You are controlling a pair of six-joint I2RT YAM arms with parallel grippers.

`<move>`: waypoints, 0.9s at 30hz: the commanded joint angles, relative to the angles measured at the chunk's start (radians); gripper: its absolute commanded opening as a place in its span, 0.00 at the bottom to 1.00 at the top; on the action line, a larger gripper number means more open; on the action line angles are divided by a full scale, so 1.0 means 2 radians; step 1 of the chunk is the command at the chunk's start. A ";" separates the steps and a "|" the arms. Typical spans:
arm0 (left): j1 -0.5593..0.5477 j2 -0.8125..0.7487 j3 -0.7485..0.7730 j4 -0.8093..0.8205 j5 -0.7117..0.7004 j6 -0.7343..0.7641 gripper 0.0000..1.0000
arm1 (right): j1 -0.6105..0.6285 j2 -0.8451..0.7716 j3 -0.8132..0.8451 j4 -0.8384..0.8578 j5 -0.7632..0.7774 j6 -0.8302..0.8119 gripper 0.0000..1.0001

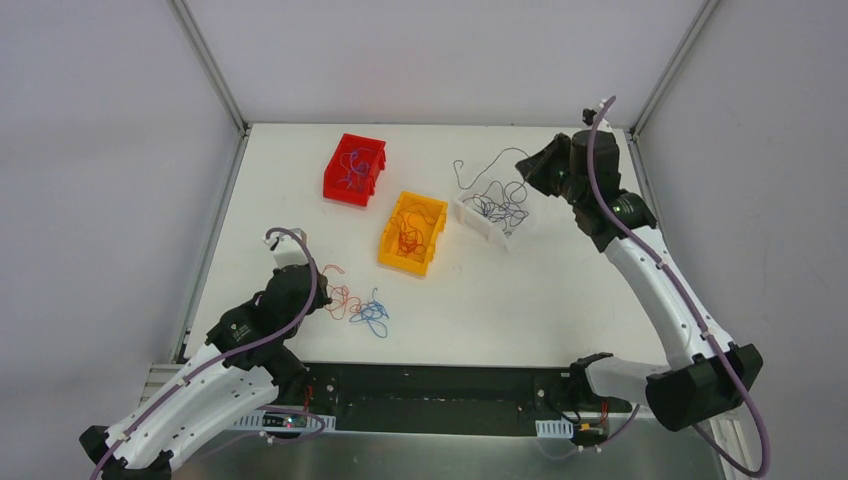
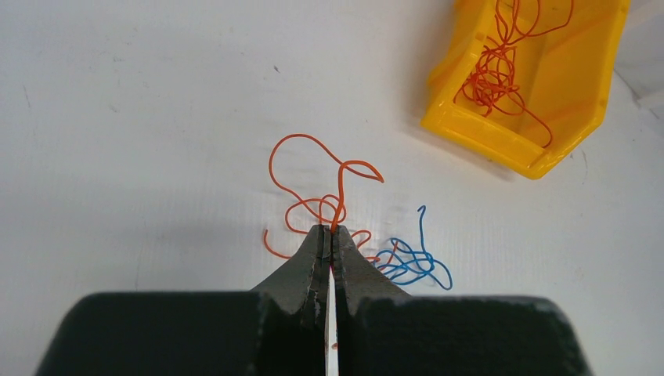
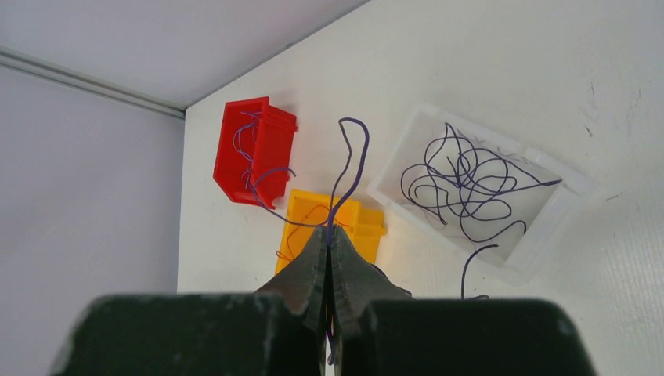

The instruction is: Untangle the cables

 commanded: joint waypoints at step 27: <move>0.003 -0.008 0.007 0.018 0.012 0.003 0.00 | -0.014 0.286 0.104 -0.027 0.023 -0.098 0.00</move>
